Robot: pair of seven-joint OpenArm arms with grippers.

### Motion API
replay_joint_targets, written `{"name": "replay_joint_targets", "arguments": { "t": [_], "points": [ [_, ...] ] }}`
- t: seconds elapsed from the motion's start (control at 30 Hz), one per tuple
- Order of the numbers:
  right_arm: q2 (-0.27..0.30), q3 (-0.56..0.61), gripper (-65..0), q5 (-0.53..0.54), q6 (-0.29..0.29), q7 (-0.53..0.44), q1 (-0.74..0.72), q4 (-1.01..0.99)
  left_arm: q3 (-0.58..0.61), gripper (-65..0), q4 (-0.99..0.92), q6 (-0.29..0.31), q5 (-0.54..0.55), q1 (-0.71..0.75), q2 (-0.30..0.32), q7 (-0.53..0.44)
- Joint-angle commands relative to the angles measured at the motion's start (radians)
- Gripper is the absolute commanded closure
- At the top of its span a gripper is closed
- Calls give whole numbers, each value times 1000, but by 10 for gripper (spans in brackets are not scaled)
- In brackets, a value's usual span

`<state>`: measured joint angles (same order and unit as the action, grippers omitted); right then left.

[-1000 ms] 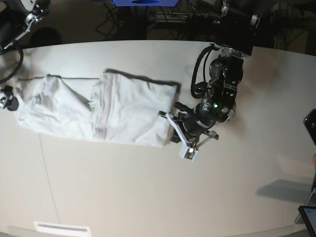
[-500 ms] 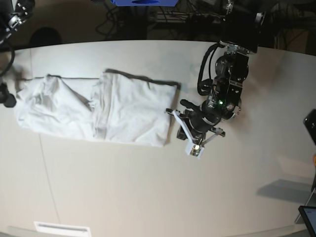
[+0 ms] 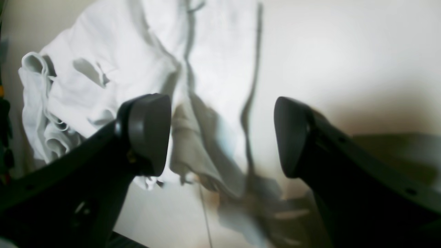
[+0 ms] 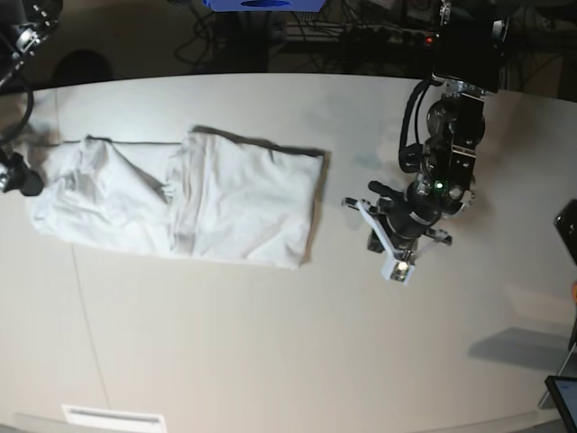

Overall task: Fold the T-shirt properly
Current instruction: 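Lower the left gripper to the folded shirt's edge and grasp it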

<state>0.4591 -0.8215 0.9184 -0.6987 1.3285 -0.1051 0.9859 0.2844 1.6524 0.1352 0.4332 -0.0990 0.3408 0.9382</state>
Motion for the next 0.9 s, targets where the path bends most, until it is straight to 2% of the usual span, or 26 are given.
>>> {"name": "replay_joint_targets", "arguments": {
  "t": [0.0, 0.1, 0.23, 0.53, 0.63, 0.8, 0.87],
  "points": [
    [10, 12, -450, 24, 1, 6, -5, 11, -29, 0, 18, 2, -1, -12, 10, -17],
    [8, 75, -450, 121, 1, 6, -2, 12, -72, 0, 18, 2, -10, 12, 16, -17],
    [11, 144, -448, 186, 1, 3, -2, 14, -60, 0, 16, 2, -12, 23, 47, -17],
    [33, 143, -448, 199, 1, 6, 0, 11, -63, 0, 15, 2, -12, 60, 45, -17],
    [30, 150, -448, 265, 1, 7, 23, 11, -57, 0, 15, 2, -12, 66, 31, -17],
    [10, 153, -448, 287, 1, 9, 34, 11, 31, 0, 12, 2, -12, 57, 13, -17],
    [8, 193, -448, 288, 1, 9, 34, 11, 52, 0, 10, 2, -12, 57, 5, -17]
  ]
}}
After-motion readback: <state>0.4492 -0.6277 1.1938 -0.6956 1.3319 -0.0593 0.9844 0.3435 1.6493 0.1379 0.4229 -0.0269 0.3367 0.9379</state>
